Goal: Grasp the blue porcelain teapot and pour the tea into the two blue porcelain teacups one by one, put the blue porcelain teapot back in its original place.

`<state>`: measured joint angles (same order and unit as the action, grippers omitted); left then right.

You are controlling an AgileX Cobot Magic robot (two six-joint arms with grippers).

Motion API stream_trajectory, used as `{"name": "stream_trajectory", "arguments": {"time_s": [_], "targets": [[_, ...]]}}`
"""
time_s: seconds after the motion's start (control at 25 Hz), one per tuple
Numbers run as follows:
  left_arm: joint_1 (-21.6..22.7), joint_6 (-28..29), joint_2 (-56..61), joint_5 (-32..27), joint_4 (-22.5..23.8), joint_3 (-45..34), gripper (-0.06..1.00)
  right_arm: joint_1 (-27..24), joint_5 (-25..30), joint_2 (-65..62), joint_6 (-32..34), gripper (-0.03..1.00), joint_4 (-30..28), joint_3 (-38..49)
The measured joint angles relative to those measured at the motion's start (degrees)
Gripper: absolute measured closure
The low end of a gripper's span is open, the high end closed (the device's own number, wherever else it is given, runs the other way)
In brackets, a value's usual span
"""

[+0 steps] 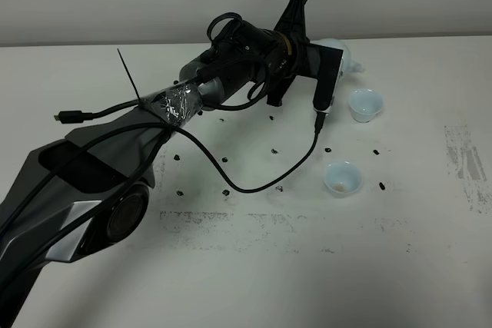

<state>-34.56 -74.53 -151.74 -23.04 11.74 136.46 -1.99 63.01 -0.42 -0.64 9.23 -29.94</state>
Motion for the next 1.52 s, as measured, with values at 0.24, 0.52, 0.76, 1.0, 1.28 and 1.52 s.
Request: {"name": "stream_trajectory", "arguments": {"time_s": [0.24, 0.52, 0.76, 1.0, 1.28, 1.52], "targets": [[-0.3, -4.1, -0.7, 2.5, 0.2, 0.0, 0.86, 0.0, 0.0, 0.0, 0.0, 0.56, 0.0, 0.0], [-0.9, -7.5, -2.5, 4.0, 1.3, 0.0, 0.86, 0.0, 0.0, 0.0, 0.0, 0.56, 0.0, 0.0], [-1.0, -7.6, -2.7, 4.8, 3.1, 0.0, 0.86, 0.0, 0.0, 0.0, 0.0, 0.56, 0.0, 0.0], [-1.0, -7.6, -2.7, 6.5, 5.7, 0.0, 0.86, 0.0, 0.0, 0.0, 0.0, 0.56, 0.0, 0.0], [-1.0, -7.7, -2.7, 9.2, 7.8, 0.0, 0.86, 0.0, 0.0, 0.0, 0.0, 0.56, 0.0, 0.0], [-1.0, -8.0, -2.7, 10.3, 12.3, 0.0, 0.86, 0.0, 0.0, 0.0, 0.0, 0.56, 0.0, 0.0]]}}
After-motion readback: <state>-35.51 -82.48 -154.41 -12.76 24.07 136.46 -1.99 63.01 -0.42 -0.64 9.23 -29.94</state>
